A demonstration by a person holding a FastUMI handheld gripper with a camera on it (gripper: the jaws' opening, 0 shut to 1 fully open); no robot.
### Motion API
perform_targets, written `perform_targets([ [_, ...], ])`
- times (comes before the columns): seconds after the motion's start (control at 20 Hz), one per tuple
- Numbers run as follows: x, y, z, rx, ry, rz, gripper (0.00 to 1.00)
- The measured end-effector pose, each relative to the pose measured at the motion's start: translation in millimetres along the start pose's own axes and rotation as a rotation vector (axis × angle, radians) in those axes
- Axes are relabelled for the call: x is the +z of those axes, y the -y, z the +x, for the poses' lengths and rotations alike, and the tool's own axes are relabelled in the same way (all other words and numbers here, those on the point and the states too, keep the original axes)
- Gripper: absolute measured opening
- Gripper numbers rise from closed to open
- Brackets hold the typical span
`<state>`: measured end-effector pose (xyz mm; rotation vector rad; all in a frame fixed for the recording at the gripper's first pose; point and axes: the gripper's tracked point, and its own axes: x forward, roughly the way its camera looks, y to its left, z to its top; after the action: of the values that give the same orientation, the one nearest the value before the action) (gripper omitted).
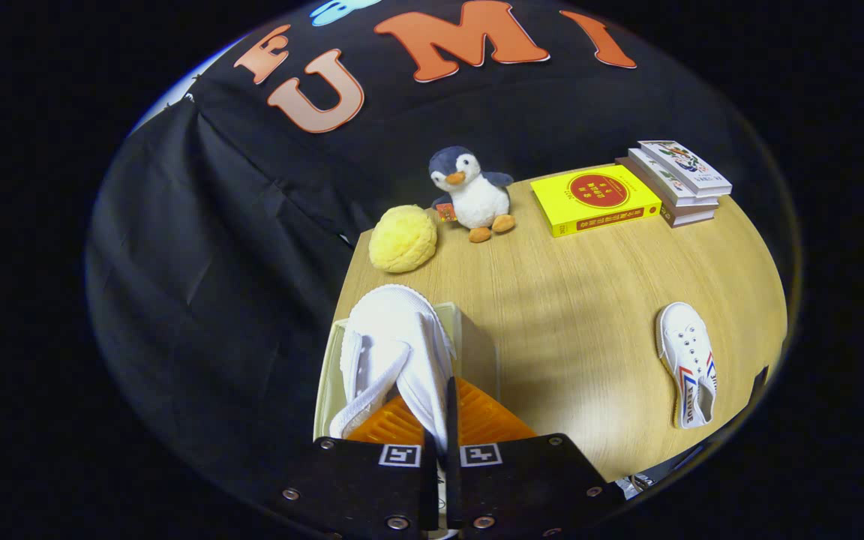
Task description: Open the storage box then place both shoes into the box .Put the left shoe in first, then the right shoe, with the right side of both shoes facing outward in a uniform manner.
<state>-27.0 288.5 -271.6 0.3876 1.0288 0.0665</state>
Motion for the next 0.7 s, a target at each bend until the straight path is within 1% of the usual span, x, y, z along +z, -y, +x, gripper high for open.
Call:
perform_targets([
  [0.1,-10.5,-15.5,13.6,-0.009,-0.038,-0.001,0.04],
  [0.2,-17.1,-23.9,29.4,-0.037,-0.053,-0.022,0.05],
  [0.3,-28.3,-27.6,47.1,-0.075,-0.067,-0.049,0.05],
  [0.45,-49.5,-33.1,70.5,-0.107,-0.124,-0.047,0.05],
  [0.7,-69.5,-35.5,105.0,-0.181,-0.179,-0.059,0.05],
])
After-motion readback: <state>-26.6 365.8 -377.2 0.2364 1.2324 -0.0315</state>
